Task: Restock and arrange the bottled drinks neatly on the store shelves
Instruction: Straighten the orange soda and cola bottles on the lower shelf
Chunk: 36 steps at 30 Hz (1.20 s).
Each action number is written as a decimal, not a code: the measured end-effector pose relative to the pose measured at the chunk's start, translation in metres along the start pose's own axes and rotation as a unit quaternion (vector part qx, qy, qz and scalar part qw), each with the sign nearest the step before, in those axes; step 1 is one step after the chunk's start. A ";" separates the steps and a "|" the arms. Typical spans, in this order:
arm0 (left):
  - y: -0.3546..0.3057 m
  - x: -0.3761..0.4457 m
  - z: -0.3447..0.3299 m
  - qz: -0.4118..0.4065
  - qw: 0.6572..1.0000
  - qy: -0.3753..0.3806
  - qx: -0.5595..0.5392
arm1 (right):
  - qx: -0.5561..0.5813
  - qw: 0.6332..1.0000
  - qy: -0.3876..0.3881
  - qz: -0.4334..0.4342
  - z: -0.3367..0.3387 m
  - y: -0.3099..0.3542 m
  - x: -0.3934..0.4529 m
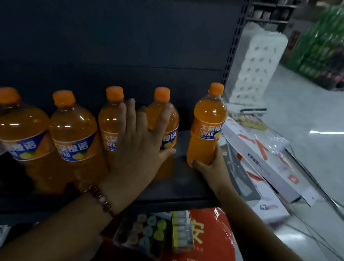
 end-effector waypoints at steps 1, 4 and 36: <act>0.000 -0.001 -0.004 0.000 1.000 -0.019 -0.002 | -0.007 1.000 0.000 0.014 -0.001 -0.005 0.003; 0.003 -0.001 -0.009 0.006 0.999 -0.049 -0.006 | -0.044 0.996 -0.046 0.060 -0.003 -0.012 0.002; -0.063 -0.086 -0.093 0.332 0.835 -0.021 -0.439 | -0.107 0.983 -0.123 0.088 0.025 -0.036 -0.045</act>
Point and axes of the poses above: each hand's wrist, its own x-axis towards the middle knuckle, its own z-axis out of the back of the hand, y = z × x, the point moved 2 cm from there along x, towards the middle knuckle, and after that the axes turned 4 degrees about -y, right-handed, at the moved point
